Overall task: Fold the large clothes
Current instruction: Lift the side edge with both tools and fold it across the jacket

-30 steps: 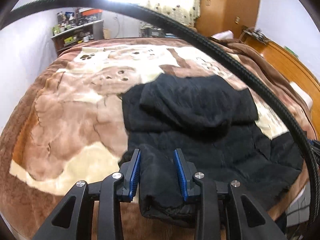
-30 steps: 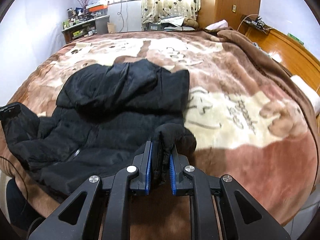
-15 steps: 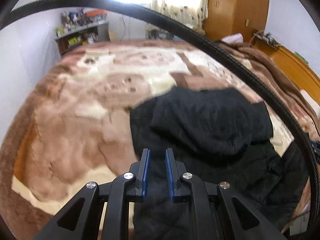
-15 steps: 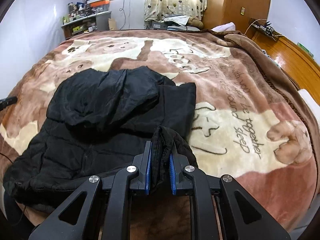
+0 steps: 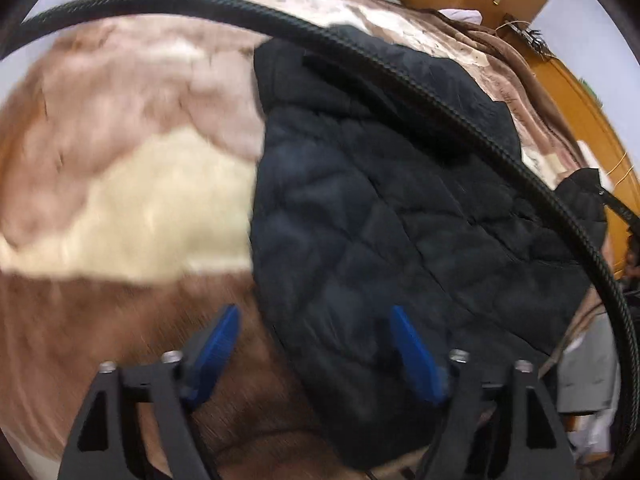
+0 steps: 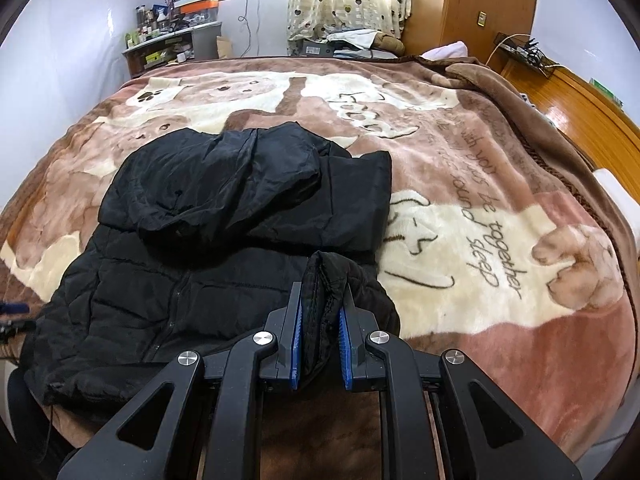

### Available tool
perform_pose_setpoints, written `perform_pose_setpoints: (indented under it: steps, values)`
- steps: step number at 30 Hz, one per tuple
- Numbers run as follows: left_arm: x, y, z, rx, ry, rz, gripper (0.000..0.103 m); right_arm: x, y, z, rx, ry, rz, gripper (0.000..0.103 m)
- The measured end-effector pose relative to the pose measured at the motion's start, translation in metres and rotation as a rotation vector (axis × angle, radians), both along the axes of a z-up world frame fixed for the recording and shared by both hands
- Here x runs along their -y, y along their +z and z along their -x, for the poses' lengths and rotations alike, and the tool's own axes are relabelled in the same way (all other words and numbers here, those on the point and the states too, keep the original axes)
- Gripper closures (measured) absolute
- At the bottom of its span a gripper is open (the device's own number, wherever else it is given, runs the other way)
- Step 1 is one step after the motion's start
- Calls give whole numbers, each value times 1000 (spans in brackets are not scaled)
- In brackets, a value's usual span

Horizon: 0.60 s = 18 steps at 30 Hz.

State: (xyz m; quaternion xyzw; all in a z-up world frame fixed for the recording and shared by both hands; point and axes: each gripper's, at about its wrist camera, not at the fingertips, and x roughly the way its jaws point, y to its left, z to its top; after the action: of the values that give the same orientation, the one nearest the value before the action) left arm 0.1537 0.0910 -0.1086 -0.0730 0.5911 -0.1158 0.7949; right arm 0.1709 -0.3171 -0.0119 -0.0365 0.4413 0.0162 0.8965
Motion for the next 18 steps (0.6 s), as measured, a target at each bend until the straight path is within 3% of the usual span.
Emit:
perform_pose_setpoints:
  steps: [8,10,13,18]
  values:
    - [9,-27,16,-126,23,63,19,1,0,13,3,-4,-7,88]
    - [13,-27,17,-122,39,100,42,2,1,16,3,-5,-4,88]
    - [17,-19,15,-93,40,85,74,5,1,25,1,-11,-8,88]
    - [22,13,18,-18,-4,80,82,10,4,50,10,-28,4,88]
